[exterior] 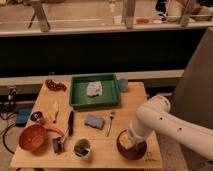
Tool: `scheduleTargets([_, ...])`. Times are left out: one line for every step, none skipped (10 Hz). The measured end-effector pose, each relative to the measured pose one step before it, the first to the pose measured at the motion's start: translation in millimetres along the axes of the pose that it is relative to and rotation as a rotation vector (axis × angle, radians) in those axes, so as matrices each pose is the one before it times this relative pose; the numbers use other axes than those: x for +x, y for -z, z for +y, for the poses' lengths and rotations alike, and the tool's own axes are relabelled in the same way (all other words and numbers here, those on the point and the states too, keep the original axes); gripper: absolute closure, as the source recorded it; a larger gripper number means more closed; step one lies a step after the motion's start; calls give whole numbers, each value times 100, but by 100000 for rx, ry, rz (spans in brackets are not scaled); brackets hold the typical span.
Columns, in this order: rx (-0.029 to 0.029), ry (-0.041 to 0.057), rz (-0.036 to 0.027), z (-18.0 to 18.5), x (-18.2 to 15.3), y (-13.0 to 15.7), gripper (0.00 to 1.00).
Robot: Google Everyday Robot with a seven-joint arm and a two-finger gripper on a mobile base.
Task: Place apple in purple bowl
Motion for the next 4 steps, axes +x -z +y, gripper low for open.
scheduleTargets([-1193,580,-2293,240,-329,-559,35])
scheduleTargets([943,-2513,795,377,43,-58,33])
scheduleTargets([844,-2845,2579,429,622,474,37])
scheduleTargets([331,-530,954,517,572,502,45])
